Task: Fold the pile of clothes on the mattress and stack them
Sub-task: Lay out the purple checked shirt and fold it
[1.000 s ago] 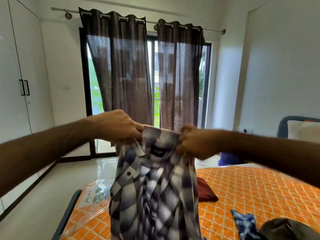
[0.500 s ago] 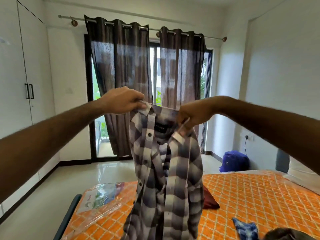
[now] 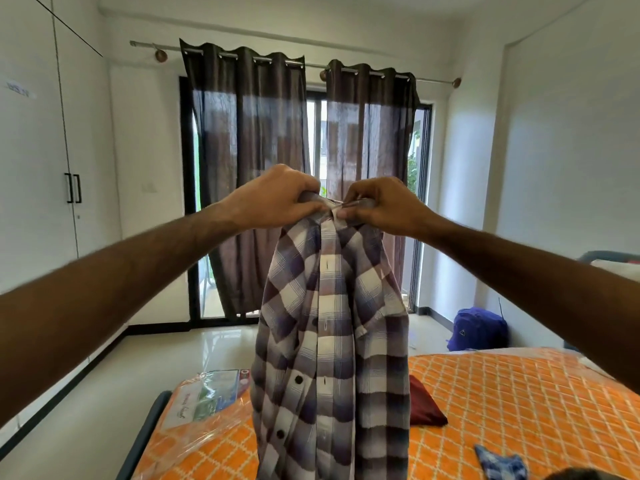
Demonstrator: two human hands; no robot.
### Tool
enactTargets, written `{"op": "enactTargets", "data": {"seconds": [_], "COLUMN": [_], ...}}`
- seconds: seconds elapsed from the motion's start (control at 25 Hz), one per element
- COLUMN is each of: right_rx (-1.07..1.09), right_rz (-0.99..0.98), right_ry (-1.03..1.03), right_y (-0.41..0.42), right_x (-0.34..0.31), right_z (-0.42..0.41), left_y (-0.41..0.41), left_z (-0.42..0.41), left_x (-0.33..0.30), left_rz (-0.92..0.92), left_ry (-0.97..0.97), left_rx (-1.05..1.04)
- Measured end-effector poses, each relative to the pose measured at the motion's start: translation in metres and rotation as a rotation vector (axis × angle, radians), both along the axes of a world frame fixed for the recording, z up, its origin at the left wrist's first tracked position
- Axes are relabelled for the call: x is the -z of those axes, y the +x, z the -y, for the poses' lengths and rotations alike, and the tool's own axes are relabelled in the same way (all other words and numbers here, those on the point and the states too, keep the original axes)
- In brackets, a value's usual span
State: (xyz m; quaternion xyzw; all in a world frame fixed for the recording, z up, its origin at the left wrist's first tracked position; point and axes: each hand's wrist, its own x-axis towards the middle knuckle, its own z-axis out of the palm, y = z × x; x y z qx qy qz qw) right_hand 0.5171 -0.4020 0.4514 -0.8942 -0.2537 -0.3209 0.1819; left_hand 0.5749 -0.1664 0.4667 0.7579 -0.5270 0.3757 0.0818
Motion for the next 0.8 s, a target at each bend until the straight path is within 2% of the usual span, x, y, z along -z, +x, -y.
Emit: {"op": "enactTargets", "data": {"seconds": [0.16, 0.44, 0.64, 0.8], "right_rx": [0.023, -0.051, -0.058, -0.072], "right_rz": [0.054, -0.056, -0.002, -0.125], "right_ry": [0.012, -0.216, -0.125, -0.255], "right_y": [-0.004, -0.003, -0.001, 0.006], "right_x": [-0.002, -0.025, -0.018, -0.02], "right_z": [-0.006, -0.009, -0.01, -0.009], "left_y": [-0.005, -0.008, -0.002, 0.0], "left_z": [0.004, 0.012, 0.016, 0.017], "left_x": [0.001, 0.006, 0.009, 0.025], "left_rz": [0.028, 0.1, 0.04, -0.033], "left_ry": [-0.044, -0.151, -0.219, -0.186], "left_rx": [0.03, 0.136, 0.19, 0.26]}}
